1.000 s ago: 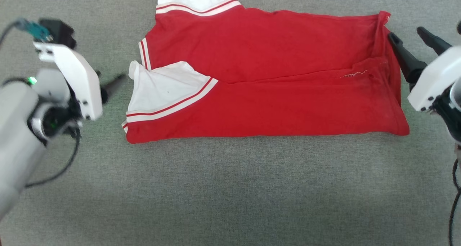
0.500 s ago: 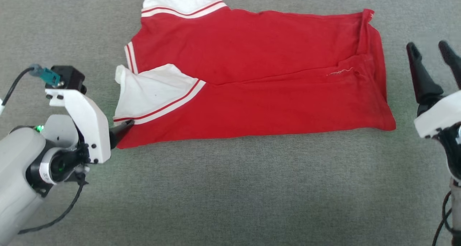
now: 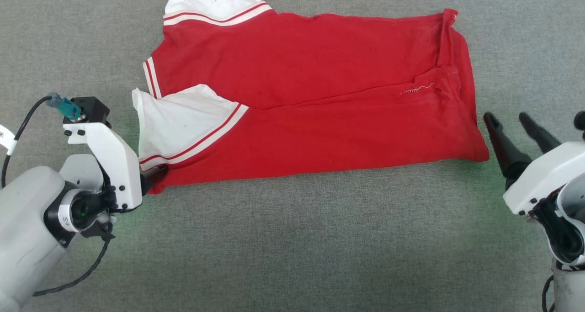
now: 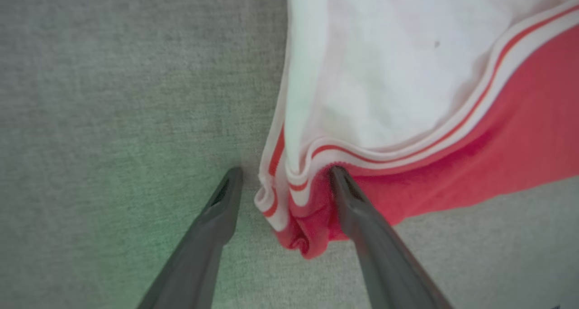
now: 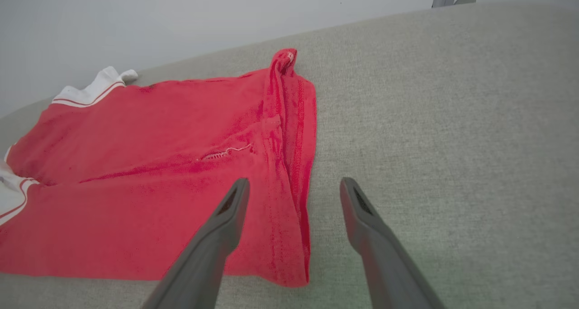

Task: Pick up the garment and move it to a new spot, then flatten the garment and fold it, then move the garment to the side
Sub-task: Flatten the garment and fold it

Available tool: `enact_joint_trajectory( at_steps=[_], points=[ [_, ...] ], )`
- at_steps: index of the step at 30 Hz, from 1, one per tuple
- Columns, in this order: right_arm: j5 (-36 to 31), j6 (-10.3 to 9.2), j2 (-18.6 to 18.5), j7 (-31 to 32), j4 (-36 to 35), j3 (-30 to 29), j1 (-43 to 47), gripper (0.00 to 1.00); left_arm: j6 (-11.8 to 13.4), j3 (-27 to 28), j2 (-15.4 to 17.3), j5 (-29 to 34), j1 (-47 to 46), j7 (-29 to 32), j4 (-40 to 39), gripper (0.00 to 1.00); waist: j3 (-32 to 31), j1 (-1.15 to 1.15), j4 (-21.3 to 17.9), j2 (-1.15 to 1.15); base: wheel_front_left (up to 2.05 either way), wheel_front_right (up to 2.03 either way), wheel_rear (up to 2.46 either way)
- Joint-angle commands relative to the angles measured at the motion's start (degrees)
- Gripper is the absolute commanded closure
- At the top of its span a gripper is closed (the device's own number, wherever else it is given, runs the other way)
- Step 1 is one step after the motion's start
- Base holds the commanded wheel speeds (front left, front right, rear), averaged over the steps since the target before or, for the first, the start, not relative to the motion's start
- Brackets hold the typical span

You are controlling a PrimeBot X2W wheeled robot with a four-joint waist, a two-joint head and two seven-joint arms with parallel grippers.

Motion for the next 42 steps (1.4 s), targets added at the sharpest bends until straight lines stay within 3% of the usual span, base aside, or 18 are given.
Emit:
enact_joint_trajectory(
  at_steps=[1,2,3,16,24,25,26,27,34,42],
  points=[
    [0.5,-0.05,0.1,1.1,0.0,-0.1,0.6,0.00,-0.4,-1.8,-2.0,-0.4,1.7,1.0,1.8,0.52,0.0,0.00,0.0,-0.01,0.00,0.00,0.00],
    [0.6,-0.04,0.3,2.5,0.2,0.0,0.9,0.00,-1.0,-2.0,-2.6,-0.3,1.6,1.2,2.8,0.98,0.0,0.00,0.0,-0.01,0.00,0.00,0.00],
    [0.6,-0.04,0.3,4.0,0.2,0.3,1.2,0.00,-1.6,-2.3,-3.2,-0.2,1.4,1.5,3.7,1.00,-0.1,0.00,0.1,-0.01,0.00,0.00,0.00],
    [-2.4,-0.04,-0.6,26.1,1.9,0.0,-3.3,0.00,-6.1,-4.0,-9.3,0.7,-1.1,2.4,9.8,1.00,0.8,0.00,2.5,-0.01,0.00,0.00,0.00],
    [-6.0,-0.05,-2.1,33.9,8.2,2.3,-8.0,0.00,-8.2,-4.1,-12.5,1.1,-3.3,1.4,12.4,1.00,1.8,0.00,4.7,-0.01,0.00,0.00,0.00],
    [-6.1,-0.05,-2.0,34.8,9.5,2.5,-8.1,0.05,-8.4,-4.1,-12.8,1.1,-3.5,1.3,12.8,1.00,1.9,0.00,4.9,-0.01,0.00,0.00,0.00],
    [-6.3,-0.05,-2.2,36.1,10.8,3.2,-8.0,0.63,-8.6,-4.1,-13.0,1.2,-3.6,1.2,13.1,1.00,1.9,0.00,5.1,-0.01,0.00,0.00,0.00],
    [-6.1,-0.04,-2.4,36.9,12.0,3.9,-7.8,1.00,-8.9,-4.0,-13.3,1.2,-3.7,1.1,13.4,1.00,2.0,0.00,5.3,-0.01,0.00,0.00,0.00],
    [-4.5,-0.09,-3.5,36.6,15.3,4.3,-9.6,1.00,-9.7,-3.0,-14.3,0.4,-4.4,-0.2,15.4,1.00,2.1,0.00,5.9,-0.01,0.00,0.00,0.00],
    [-0.9,-0.08,-6.6,38.4,11.8,4.9,-10.4,1.00,-8.7,-1.2,-11.1,-0.1,-4.9,0.0,13.1,1.00,1.3,0.00,5.3,-0.01,0.00,0.00,0.00]
  ],
)
